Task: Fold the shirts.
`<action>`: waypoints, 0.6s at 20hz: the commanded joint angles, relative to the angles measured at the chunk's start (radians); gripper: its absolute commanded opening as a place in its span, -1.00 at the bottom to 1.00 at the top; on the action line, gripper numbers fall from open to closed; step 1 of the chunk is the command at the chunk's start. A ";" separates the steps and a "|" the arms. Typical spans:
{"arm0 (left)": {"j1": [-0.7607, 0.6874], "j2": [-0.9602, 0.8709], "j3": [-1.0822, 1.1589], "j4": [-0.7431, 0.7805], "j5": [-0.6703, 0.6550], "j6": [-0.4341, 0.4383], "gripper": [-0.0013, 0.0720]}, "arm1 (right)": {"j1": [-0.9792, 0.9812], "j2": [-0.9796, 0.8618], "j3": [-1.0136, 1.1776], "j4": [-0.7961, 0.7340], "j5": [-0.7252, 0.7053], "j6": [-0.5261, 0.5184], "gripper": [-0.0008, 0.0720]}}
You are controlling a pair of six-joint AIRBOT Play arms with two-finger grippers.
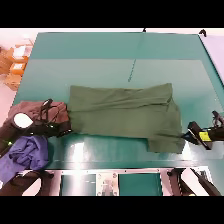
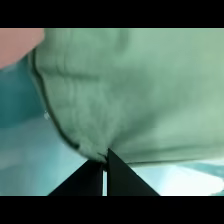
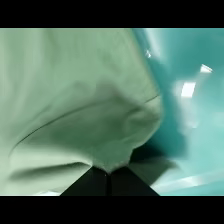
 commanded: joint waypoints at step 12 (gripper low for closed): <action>0.001 -0.287 0.529 0.090 -0.047 0.102 -0.91 | 0.290 -0.239 0.397 0.185 -0.249 0.065 -0.92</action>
